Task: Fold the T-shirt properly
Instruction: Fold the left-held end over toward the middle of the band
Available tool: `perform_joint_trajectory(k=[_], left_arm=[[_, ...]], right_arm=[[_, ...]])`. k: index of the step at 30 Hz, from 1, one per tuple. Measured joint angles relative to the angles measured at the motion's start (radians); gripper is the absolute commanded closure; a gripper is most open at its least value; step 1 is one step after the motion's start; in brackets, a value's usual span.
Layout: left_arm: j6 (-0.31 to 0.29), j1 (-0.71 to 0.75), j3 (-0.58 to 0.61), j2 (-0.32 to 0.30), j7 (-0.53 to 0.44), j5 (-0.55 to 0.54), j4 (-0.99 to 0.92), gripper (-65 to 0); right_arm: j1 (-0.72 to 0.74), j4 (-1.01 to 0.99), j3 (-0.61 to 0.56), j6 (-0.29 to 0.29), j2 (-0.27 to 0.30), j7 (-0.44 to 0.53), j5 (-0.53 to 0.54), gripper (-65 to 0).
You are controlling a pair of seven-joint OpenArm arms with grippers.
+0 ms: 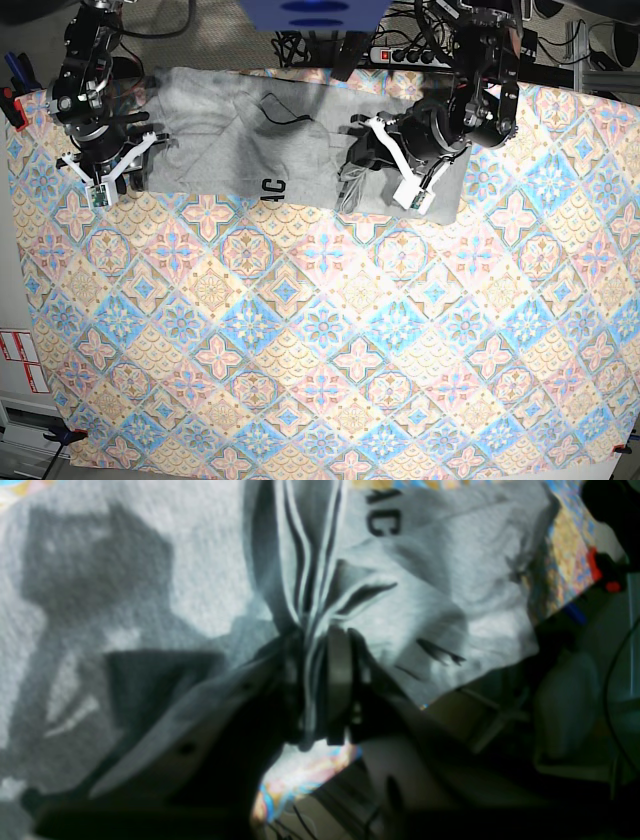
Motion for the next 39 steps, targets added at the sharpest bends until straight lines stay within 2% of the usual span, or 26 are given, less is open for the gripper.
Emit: perform_joint_trajectory(k=[2, 4, 7, 9, 12, 14, 18, 22, 25, 30, 34, 39], left_arm=[[-0.004, 0.013, 0.002, -0.002, -0.007, -0.006, 0.079, -18.4], [-0.005, 0.027, 0.0, -0.018, -0.015, -0.038, 0.139, -18.8], [-0.011, 0.03, -0.01, -0.115, -0.011, -0.124, 0.147, -18.8], [0.0, 0.032, -0.09, -0.177, -0.007, -0.155, 0.143, -18.9], [0.0, 0.036, -0.24, -0.225, -0.014, -0.176, 0.139, -19.2], [-0.005, 0.048, -0.268, -0.262, -0.023, -0.194, 0.101, -19.2], [0.005, 0.05, -0.166, -0.279, -0.011, -0.165, -0.011, -18.8], [-0.008, -0.017, 0.013, -0.254, -0.023, -0.2, -0.079, -18.9], [0.004, -0.069, 0.108, -0.217, -0.023, -0.178, -0.184, -18.7], [-0.001, -0.064, 0.261, -0.199, -0.006, -0.192, -0.163, -18.6], [-0.001, -0.063, 0.291, -0.21, -0.02, -0.197, -0.077, -18.6], [-0.005, -0.053, 0.239, -0.294, -0.014, -0.194, -0.032, -18.6]], right_arm=[[0.002, 0.0, 0.0, 0.0, 0.0, 0.0, 0.0, -17.6], [0.003, 0.0, 0.0, 0.0, 0.0, 0.0, -0.001, -17.6], [0.003, 0.0, 0.0, 0.0, 0.002, 0.0, 0.0, -17.6], [-0.002, 0.0, 0.001, 0.0, 0.003, 0.0, -0.003, -17.6], [-0.002, 0.0, 0.001, 0.0, 0.0, 0.0, 0.001, -17.6], [0.0, 0.0, 0.001, 0.0, 0.001, 0.0, 0.0, -17.6], [-0.003, -0.001, -0.003, 0.0, 0.002, 0.0, 0.0, -17.6], [-0.003, -0.002, -0.005, 0.0, 0.0, 0.0, 0.0, -17.6], [-0.003, -0.002, -0.002, -0.003, 0.002, -0.001, -0.002, -17.6], [-0.003, -0.001, -0.002, 0.0, 0.001, -0.002, 0.0, -17.6], [-0.005, -0.001, -0.001, 0.0, 0.002, -0.004, -0.002, -17.6], [-0.003, -0.001, -0.001, 0.0, 0.001, -0.005, 0.0, -17.7]])
